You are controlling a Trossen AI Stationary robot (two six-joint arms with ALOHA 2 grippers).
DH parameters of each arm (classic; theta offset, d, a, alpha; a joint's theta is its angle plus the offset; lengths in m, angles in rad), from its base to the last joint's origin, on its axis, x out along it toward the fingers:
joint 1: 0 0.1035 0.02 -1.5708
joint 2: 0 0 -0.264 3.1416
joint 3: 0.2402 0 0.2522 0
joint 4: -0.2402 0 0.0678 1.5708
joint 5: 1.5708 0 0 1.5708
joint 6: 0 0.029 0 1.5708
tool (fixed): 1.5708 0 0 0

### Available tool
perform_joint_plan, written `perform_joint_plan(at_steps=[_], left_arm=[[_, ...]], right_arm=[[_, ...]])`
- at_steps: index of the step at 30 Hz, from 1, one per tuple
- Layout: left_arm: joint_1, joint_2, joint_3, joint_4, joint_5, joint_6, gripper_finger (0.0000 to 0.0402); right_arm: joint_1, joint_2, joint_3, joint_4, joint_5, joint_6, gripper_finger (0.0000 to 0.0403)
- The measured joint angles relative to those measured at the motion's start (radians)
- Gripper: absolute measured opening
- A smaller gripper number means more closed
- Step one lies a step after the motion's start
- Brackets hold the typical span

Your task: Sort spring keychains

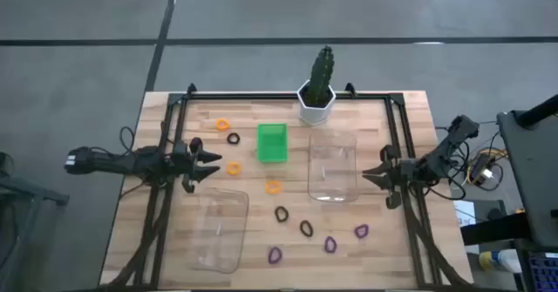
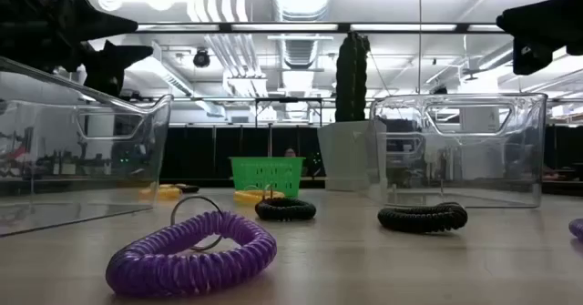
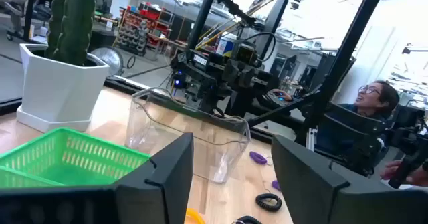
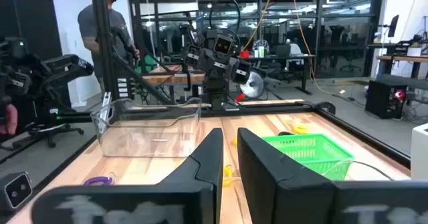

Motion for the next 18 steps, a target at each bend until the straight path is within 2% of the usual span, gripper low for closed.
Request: perform_joint_plan(at_steps=[12,15,18], left_arm=[[0.000,0.000,0.000,0.027,0.000,-0.007,0.0195],[0.000,0.000,0.000,0.048,-0.001,-0.045,0.0195],[0.000,0.000,0.000,0.085,-0.005,-0.131,0.0195]], right_arm=[[0.000,0.000,0.000,0.012,0.000,0.009,0.0043],[0.000,0.001,0.000,0.088,0.005,0.069,0.0043],[-0.001,0.001,0.000,0.220,0.007,0.197,0.0043]])
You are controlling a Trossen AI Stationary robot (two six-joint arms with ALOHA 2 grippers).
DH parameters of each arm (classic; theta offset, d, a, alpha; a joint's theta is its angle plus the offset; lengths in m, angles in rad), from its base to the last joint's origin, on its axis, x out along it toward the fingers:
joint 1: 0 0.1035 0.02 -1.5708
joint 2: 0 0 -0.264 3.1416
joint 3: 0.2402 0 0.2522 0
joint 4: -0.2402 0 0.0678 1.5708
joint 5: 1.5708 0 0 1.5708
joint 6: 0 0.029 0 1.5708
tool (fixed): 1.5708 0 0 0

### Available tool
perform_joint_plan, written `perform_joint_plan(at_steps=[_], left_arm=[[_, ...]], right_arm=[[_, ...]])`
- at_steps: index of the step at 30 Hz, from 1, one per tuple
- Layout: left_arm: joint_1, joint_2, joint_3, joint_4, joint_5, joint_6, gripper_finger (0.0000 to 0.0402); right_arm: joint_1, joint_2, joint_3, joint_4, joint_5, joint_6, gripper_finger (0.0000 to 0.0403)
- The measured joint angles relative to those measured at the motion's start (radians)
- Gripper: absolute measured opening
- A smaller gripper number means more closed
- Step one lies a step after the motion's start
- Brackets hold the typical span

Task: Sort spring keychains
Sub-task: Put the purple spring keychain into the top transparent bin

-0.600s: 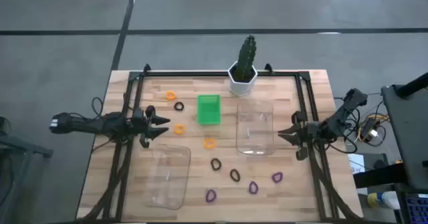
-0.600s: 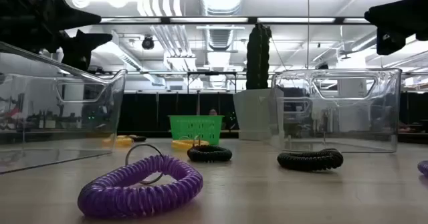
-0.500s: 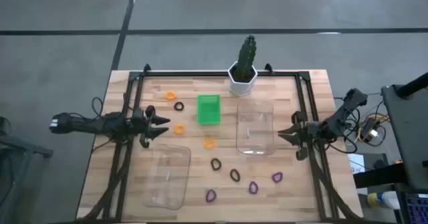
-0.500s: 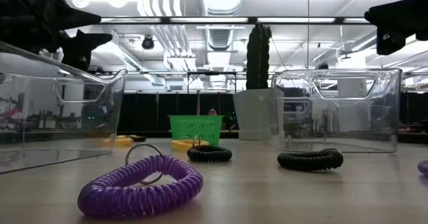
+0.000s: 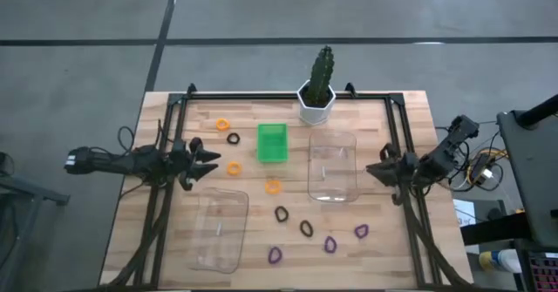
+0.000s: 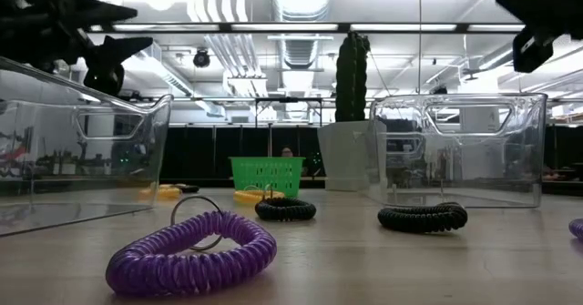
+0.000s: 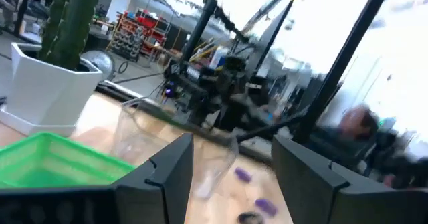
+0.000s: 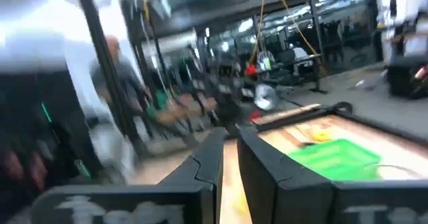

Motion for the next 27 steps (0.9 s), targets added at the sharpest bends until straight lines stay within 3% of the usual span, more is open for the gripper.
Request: perform_joint_plan(at_steps=[5,8,12,14,17,22,27], left_arm=[[0.000,0.000,0.000,0.109,-0.003,-0.416,0.0195],[0.000,-0.001,0.000,0.160,-0.007,-0.652,0.0195],[0.000,-0.001,0.000,0.189,-0.190,-0.701,0.0195],[0.000,-0.001,0.004,0.193,-0.243,-0.721,0.0195],[0.000,-0.001,0.028,0.197,-0.254,-0.694,0.0195],[-0.001,0.002,0.057,0.194,-0.212,-0.665,0.0195],[-0.001,0.002,0.079,0.196,-0.164,-0.754,0.0195]], right_arm=[[0.000,0.000,0.000,0.258,0.001,0.249,0.0043],[0.000,-0.002,0.000,0.431,0.002,0.297,0.0043],[-0.004,0.000,0.001,0.624,0.025,0.188,0.0043],[-0.003,0.000,0.019,0.630,0.023,0.199,0.0043],[-0.003,0.031,0.094,0.494,0.019,0.305,0.0043],[-0.003,0.208,0.319,0.026,0.015,0.657,0.0043],[-0.003,0.460,0.560,-0.365,-0.144,0.990,0.0043]])
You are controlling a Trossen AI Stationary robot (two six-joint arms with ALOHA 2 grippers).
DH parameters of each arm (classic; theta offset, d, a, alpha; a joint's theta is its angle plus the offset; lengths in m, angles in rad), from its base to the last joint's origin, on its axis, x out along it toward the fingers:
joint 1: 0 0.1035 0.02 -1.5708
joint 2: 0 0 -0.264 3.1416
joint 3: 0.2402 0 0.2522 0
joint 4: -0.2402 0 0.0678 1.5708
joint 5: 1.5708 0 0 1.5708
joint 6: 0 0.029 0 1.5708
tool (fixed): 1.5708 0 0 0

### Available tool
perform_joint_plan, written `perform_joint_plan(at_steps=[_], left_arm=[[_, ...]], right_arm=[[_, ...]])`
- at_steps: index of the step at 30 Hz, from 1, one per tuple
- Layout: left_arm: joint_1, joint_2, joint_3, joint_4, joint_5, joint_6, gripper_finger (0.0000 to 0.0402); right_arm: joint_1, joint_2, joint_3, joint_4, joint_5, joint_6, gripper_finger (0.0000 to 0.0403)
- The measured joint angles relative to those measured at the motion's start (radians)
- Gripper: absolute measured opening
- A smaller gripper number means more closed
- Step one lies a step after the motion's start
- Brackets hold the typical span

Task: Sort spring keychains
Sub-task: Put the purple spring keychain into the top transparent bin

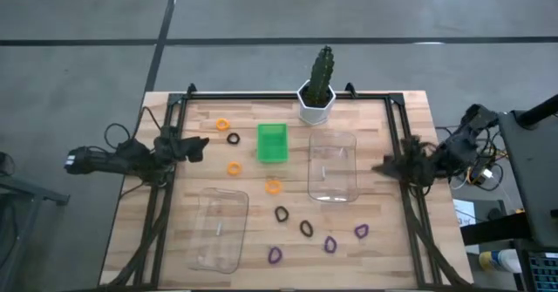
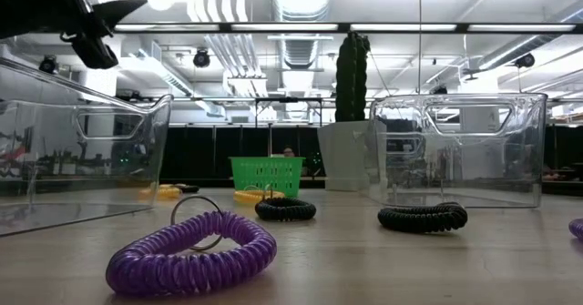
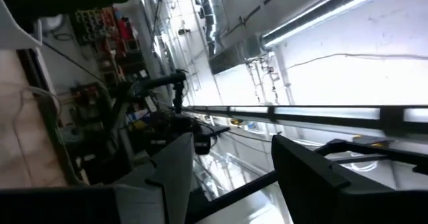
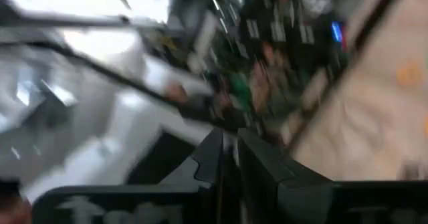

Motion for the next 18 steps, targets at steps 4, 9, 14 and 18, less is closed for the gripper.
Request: perform_joint_plan(at_steps=[4,9,14,18], left_arm=[[0.000,0.000,0.015,0.002,0.004,-0.005,0.0195],[0.000,0.001,0.016,0.001,0.000,-0.034,0.0195],[0.000,0.001,0.016,0.001,0.001,-0.051,0.0195],[0.000,0.001,0.017,0.001,0.023,-0.057,0.0195]], right_arm=[[0.000,0.205,0.141,-0.085,-0.103,0.261,0.0043],[-0.001,0.442,0.227,-0.097,-0.152,0.440,0.0043],[0.000,0.661,0.274,-0.147,-0.361,0.519,0.0043],[0.000,0.803,0.313,-0.223,-0.577,0.610,0.0043]])
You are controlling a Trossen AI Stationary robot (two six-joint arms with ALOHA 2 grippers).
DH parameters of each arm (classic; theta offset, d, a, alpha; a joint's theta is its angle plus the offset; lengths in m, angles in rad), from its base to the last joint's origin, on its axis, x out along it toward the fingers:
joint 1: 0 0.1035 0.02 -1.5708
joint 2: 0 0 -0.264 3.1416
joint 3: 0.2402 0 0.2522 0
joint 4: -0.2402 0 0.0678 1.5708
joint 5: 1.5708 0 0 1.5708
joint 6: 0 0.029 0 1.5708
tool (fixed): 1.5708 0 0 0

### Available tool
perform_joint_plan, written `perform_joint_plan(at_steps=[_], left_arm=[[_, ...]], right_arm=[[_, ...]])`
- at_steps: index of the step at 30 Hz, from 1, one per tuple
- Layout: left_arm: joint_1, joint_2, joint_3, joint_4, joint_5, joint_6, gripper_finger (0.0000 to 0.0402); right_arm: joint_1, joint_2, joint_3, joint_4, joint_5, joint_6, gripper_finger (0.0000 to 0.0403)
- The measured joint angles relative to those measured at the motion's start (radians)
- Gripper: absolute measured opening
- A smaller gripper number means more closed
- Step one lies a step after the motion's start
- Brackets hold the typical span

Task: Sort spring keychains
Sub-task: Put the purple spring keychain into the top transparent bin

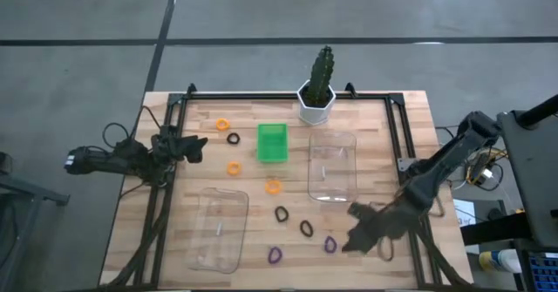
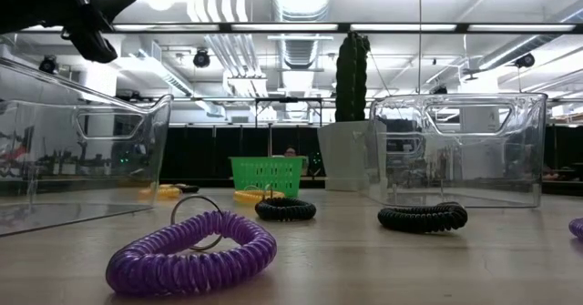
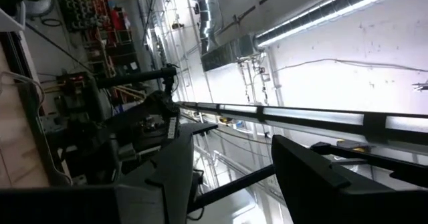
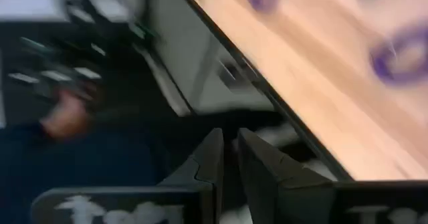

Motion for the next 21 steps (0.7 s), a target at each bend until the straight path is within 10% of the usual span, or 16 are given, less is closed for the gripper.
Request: perform_joint_plan(at_steps=[6,15,21], left_arm=[[0.000,0.000,0.001,0.000,0.004,-0.009,0.0195],[-0.001,0.000,0.001,-0.001,0.004,-0.029,0.0195],[-0.001,0.000,0.001,0.000,0.004,-0.035,0.0195]], right_arm=[[0.007,0.164,0.107,-0.285,-0.218,-0.044,0.0043],[-0.003,0.319,0.268,-0.786,-0.220,-0.115,0.0061],[-0.006,0.345,0.260,-0.813,-0.278,-0.071,0.0124]])
